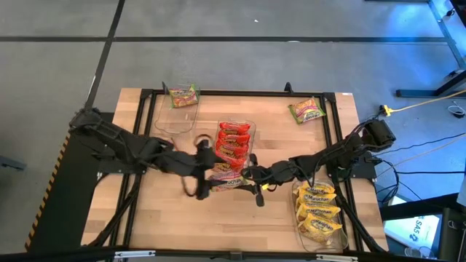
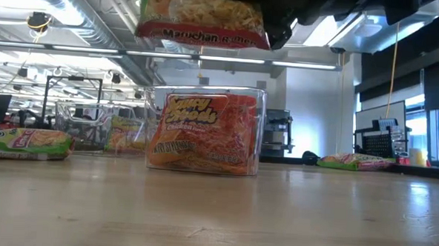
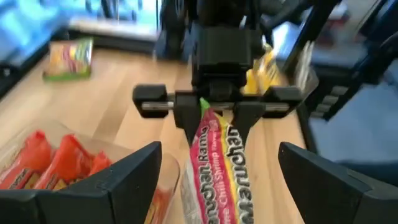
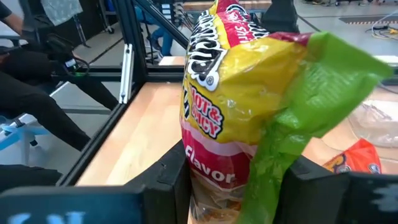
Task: Sort Maruchan noodles
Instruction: Put the bottom green noodle pack into the top transparent bin
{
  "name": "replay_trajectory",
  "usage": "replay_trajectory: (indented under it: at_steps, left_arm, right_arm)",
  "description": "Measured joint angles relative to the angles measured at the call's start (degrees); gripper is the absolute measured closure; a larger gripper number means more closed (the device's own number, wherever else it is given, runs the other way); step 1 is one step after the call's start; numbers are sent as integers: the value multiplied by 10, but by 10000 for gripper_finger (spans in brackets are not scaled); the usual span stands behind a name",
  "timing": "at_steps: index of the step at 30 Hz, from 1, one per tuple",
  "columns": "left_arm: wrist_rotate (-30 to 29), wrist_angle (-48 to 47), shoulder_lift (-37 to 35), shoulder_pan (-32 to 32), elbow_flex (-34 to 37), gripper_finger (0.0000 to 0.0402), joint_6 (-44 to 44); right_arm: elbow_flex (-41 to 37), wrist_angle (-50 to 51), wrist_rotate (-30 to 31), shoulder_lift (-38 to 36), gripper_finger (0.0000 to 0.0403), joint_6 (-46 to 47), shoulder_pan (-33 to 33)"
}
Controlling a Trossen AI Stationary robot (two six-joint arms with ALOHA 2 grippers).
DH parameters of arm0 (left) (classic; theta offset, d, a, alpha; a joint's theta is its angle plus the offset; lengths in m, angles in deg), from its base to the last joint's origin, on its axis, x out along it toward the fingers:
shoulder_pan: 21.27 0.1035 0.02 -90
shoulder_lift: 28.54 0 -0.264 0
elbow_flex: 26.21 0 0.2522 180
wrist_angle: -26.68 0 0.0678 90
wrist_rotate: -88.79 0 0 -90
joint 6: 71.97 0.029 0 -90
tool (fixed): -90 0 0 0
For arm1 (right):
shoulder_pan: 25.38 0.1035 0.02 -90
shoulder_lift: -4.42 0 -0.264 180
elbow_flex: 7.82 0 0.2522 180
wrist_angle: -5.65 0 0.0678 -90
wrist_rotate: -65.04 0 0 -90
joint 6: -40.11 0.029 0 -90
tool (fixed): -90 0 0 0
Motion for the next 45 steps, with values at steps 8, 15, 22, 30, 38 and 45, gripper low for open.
replay_trajectory:
  at_steps: [8,15,22,30,38,45]
  left_arm:
    - [54,-293,161,34,-245,85,-78]
    - [116,-382,236,54,-316,86,-85]
    - [171,-386,248,57,-308,86,-85]
    - [192,-393,244,56,-307,86,-86]
    - [156,-402,259,59,-307,88,-83]
    - [168,-406,259,62,-307,139,-92]
  right_arm:
    - [0,11,5,0,278,4,-3]
    - [0,8,5,0,278,4,-2]
    - [0,8,9,0,278,5,-2]
    - [0,5,24,0,278,12,-2]
    - [3,3,15,0,278,14,-2]
    - [3,0,15,0,278,16,-2]
